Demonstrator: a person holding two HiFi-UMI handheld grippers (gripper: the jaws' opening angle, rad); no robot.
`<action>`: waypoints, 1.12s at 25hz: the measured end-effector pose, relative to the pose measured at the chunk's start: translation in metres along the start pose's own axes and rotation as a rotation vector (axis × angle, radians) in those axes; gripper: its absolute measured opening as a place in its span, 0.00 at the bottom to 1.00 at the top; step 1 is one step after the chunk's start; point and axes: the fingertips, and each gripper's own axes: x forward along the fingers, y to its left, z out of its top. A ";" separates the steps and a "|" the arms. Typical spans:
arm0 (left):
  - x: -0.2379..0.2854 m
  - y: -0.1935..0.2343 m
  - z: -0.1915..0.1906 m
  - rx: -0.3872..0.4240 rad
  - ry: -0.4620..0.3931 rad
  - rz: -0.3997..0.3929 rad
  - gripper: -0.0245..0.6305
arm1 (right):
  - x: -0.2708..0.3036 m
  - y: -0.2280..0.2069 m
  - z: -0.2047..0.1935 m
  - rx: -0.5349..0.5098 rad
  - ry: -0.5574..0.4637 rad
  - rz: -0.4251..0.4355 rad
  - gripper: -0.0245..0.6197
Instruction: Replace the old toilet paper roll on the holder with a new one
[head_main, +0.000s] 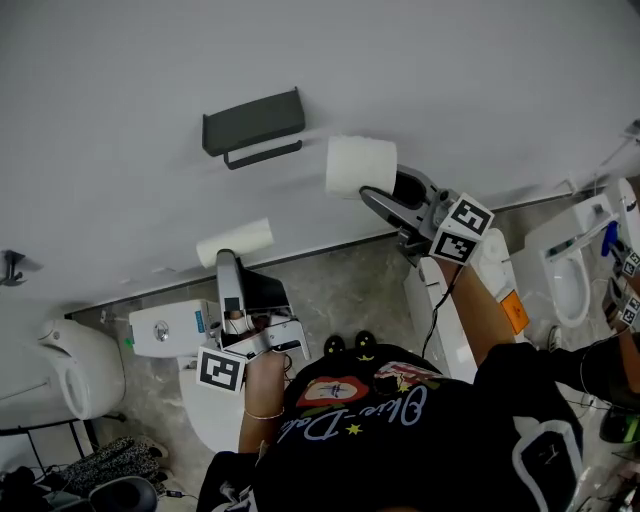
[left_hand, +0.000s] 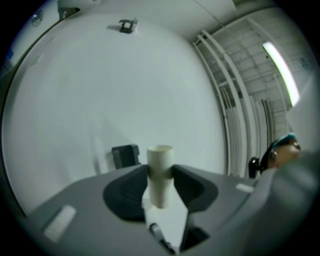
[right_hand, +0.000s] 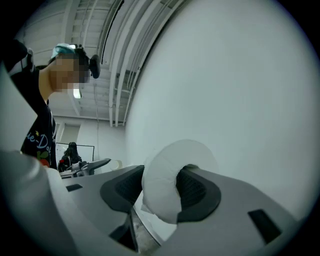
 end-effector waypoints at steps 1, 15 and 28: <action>-0.001 0.002 0.003 0.002 -0.010 0.007 0.26 | 0.007 -0.009 -0.003 0.017 0.002 0.013 0.36; -0.002 0.012 0.029 0.036 -0.077 0.058 0.26 | 0.071 -0.056 -0.031 0.136 0.042 0.112 0.36; -0.006 0.014 0.038 0.027 -0.088 0.058 0.26 | 0.112 -0.033 -0.041 0.110 0.098 0.203 0.36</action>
